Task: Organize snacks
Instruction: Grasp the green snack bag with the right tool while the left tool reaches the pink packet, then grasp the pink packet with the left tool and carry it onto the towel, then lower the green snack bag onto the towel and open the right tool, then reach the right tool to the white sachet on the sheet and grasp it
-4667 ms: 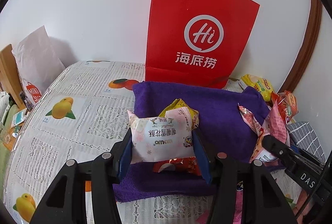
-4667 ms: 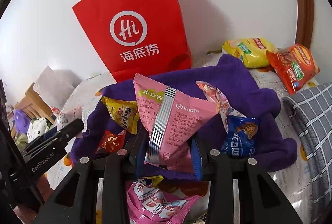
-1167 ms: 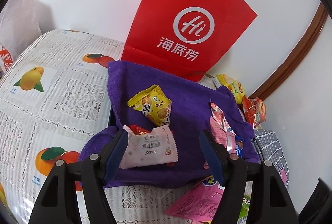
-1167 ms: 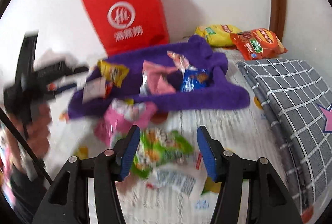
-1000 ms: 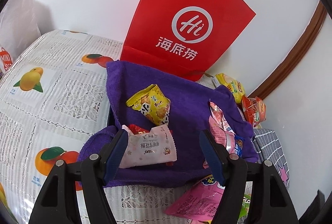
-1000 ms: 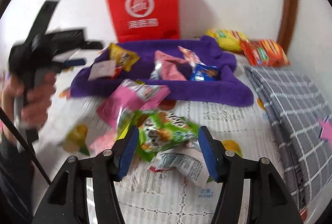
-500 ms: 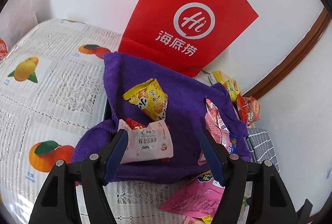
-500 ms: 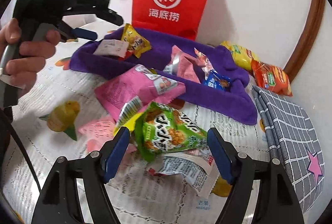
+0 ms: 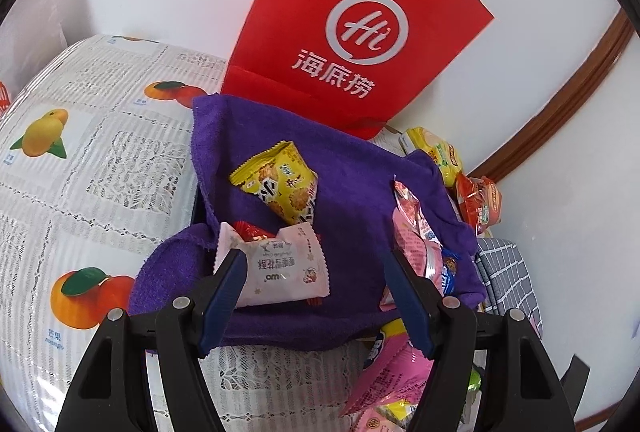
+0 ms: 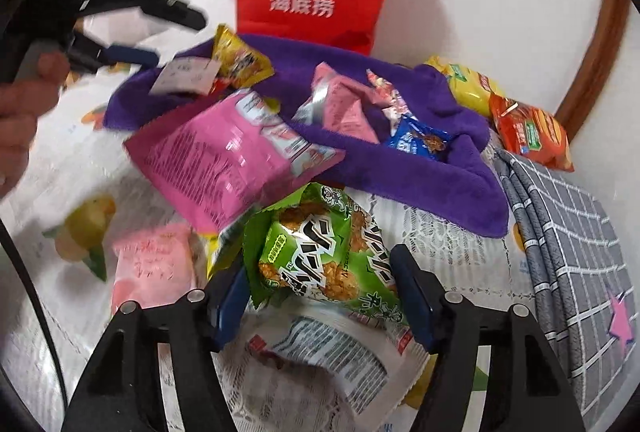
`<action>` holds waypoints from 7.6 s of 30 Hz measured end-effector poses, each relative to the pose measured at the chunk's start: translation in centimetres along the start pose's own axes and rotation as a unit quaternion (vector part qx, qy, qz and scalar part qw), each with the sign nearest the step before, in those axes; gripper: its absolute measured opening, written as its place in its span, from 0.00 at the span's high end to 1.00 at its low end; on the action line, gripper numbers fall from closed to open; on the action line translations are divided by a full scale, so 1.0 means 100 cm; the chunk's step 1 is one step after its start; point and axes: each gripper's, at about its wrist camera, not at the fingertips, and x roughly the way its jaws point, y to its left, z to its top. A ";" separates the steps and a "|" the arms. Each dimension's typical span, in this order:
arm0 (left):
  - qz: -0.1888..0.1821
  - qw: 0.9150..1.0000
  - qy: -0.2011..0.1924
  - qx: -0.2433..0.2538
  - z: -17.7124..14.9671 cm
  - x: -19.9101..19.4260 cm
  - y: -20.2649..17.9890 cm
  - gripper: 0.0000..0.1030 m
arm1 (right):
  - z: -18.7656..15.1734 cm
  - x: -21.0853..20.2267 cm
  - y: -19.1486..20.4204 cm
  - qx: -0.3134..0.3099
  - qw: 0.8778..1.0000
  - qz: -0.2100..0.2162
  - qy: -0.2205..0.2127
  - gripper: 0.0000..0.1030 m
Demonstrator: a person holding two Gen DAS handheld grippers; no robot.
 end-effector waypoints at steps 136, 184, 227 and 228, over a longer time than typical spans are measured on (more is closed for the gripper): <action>-0.022 0.995 -0.015 0.092 0.022 -0.007 -0.044 0.62 | 0.116 0.067 -0.100 0.230 0.971 0.066 -0.019 0.39; -0.008 0.991 -0.031 0.132 0.005 -0.021 -0.069 0.49 | 0.036 -0.028 -0.076 0.250 0.968 0.015 0.017 0.31; -0.015 0.973 0.033 0.227 -0.047 -0.016 -0.092 0.49 | -0.032 -0.022 -0.045 0.243 0.967 -0.006 0.078 0.50; -0.016 0.973 0.043 0.228 -0.051 -0.014 -0.091 0.49 | -0.033 -0.022 -0.046 0.246 0.966 -0.002 0.077 0.51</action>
